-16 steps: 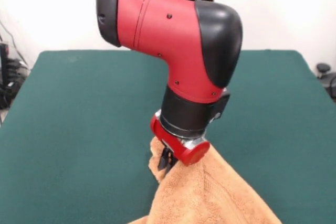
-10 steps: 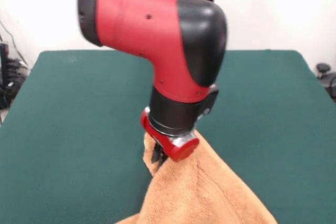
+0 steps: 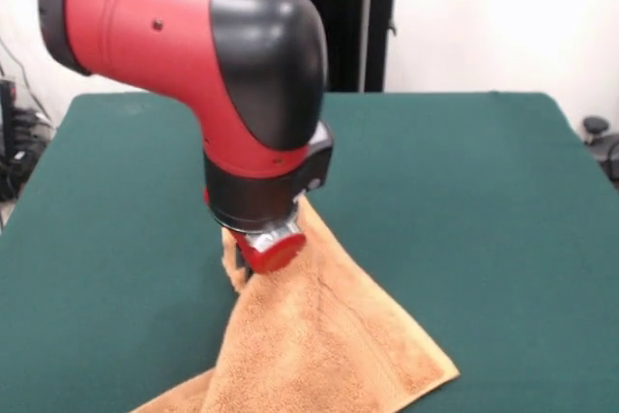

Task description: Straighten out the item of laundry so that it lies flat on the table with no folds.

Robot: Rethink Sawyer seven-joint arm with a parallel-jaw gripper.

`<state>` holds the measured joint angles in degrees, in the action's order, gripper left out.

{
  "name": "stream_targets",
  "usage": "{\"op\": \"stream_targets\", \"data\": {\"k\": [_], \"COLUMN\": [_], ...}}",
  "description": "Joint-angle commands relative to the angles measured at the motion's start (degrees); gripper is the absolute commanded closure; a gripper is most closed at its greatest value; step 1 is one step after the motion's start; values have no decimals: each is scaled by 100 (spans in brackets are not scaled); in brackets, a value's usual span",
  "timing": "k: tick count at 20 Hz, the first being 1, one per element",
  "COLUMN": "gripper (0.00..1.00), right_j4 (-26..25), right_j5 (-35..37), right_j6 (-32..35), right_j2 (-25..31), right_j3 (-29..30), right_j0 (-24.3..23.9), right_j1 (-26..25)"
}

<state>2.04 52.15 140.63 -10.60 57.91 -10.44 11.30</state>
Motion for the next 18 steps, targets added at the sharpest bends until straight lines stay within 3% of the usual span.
{"op": "stream_targets", "data": {"k": [1, 7, 18], "gripper": [100, 100, 100], "right_j4": [-429, -531, -713], "right_j5": [1159, 2346, 2942], "right_j6": [-1661, -1284, -660], "right_j2": [676, 509, 552], "right_j3": [375, 93, -443], "right_j0": [145, 362, 605], "right_j1": [671, 1271, 1212]}}
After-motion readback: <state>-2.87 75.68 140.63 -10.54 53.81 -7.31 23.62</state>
